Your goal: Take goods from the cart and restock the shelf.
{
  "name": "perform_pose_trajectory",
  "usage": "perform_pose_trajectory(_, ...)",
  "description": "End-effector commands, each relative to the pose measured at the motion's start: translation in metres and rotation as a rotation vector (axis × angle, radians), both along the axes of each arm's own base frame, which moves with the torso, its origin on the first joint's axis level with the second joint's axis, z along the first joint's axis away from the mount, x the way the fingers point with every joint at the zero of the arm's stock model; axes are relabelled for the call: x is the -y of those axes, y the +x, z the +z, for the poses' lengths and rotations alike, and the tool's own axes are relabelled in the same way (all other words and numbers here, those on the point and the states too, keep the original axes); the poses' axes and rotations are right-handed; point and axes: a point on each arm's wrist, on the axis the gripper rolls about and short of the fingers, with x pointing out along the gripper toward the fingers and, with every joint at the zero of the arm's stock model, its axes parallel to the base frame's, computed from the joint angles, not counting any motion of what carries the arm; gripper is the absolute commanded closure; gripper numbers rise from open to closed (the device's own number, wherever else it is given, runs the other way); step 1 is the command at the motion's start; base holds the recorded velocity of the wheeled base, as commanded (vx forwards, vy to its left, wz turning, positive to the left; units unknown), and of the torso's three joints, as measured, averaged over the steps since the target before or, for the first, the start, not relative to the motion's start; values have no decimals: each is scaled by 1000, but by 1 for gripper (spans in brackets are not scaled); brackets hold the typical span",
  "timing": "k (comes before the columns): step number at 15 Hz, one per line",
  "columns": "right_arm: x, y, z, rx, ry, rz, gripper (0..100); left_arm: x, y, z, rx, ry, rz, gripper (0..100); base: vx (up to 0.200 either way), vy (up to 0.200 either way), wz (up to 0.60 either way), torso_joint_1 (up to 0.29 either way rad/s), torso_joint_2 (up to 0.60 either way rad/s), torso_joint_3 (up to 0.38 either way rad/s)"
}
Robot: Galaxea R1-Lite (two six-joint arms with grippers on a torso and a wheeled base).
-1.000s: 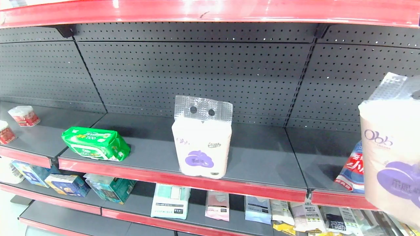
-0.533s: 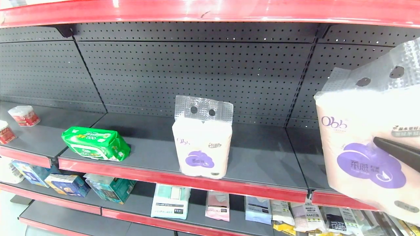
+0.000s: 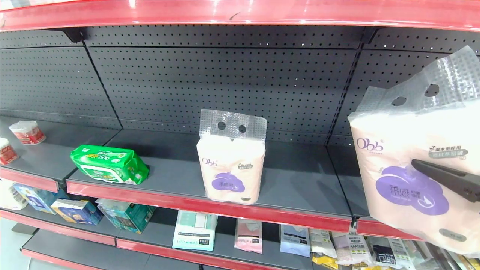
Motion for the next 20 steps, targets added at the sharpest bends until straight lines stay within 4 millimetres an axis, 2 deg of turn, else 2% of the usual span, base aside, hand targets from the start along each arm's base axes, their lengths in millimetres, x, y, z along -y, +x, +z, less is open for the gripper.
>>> perform_pose_trajectory(1,0,1,-1,-6,-1,0,100,0,1,-1,-5,0,-28,0,0,0,0,0,0,0)
perform_pose_trajectory(5,0,3,-2,-13,-7,1,100,2,0,-1,7,7,-211,0,0,0,0,0,0,0)
perform_pose_trajectory(7,0,3,-2,-11,-7,1,100,3,0,-8,-2,8,-222,0,0,0,0,0,0,0)
perform_pose_trajectory(15,0,3,-3,-17,-7,1,100,3,-3,-8,35,9,-205,0,0,0,0,0,0,0)
perform_pose_trajectory(20,-8,13,-1,-36,-4,43,100,3,-3,-8,35,9,-206,0,0,0,0,0,0,0)
